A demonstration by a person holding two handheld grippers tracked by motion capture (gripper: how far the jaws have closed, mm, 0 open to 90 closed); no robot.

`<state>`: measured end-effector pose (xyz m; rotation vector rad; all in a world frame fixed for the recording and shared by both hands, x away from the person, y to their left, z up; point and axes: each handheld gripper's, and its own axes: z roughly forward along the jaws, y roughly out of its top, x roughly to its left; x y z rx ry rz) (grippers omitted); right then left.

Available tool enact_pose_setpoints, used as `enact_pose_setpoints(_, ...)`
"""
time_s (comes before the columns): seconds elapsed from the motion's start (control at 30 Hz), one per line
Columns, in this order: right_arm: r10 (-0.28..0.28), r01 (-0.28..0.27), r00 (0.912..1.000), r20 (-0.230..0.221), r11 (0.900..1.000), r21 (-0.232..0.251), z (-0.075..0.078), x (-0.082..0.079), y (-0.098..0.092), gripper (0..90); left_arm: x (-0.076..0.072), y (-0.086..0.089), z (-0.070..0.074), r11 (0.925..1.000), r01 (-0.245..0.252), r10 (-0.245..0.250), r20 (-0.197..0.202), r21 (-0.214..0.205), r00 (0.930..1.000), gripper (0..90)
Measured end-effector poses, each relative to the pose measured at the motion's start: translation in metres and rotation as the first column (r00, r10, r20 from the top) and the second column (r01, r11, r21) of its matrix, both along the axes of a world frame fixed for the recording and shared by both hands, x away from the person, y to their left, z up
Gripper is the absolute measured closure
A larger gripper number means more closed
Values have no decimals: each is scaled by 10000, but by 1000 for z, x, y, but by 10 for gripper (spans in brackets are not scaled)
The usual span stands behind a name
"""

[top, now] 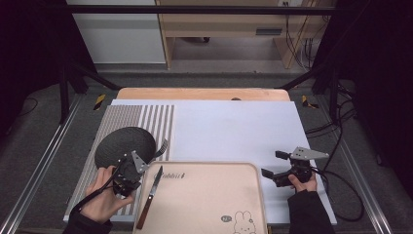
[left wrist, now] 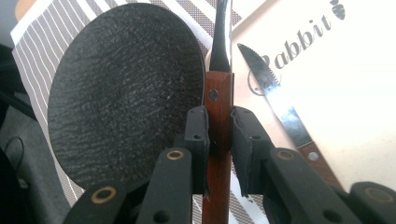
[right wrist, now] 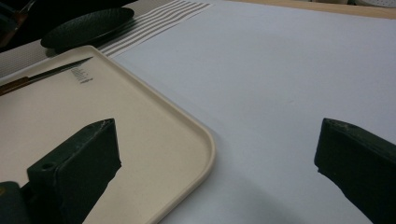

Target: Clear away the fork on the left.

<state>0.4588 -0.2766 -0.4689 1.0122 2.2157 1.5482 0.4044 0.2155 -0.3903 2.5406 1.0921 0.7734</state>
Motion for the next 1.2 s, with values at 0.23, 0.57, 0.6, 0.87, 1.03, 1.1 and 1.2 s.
enact_pose_setpoints(0.23,11,-11,10000,8,10000,4,0,0,0,4,-7,-7,-2,9993,-340,336,-231,-151,9992,766)
enact_pose_setpoints(0.57,10,-10,10000,-13,10000,12,0,0,0,4,-16,-18,-6,9968,-411,384,-397,-689,9985,766)
enact_pose_setpoints(0.6,10,-10,10000,-12,10000,10,0,0,0,4,-17,-19,-6,9965,-417,387,-424,-726,9984,766)
enact_pose_setpoints(0.87,26,-26,10000,5,10000,4,0,0,0,4,-24,-25,-9,9920,-814,737,-804,-969,9940,766)
enact_pose_setpoints(1.03,27,-27,10000,3,10000,17,0,0,0,4,-29,-28,-8,9863,-1031,914,-942,-1286,9913,766)
enact_pose_setpoints(1.1,15,-15,10000,10,10000,12,0,0,-1,4,-30,-29,-8,9848,-1037,898,-1028,-1391,9906,766)
enact_pose_setpoints(1.2,23,-23,10000,8,10000,35,0,0,-1,4,-32,-31,-9,9828,-1127,965,-1136,-1463,9888,766)
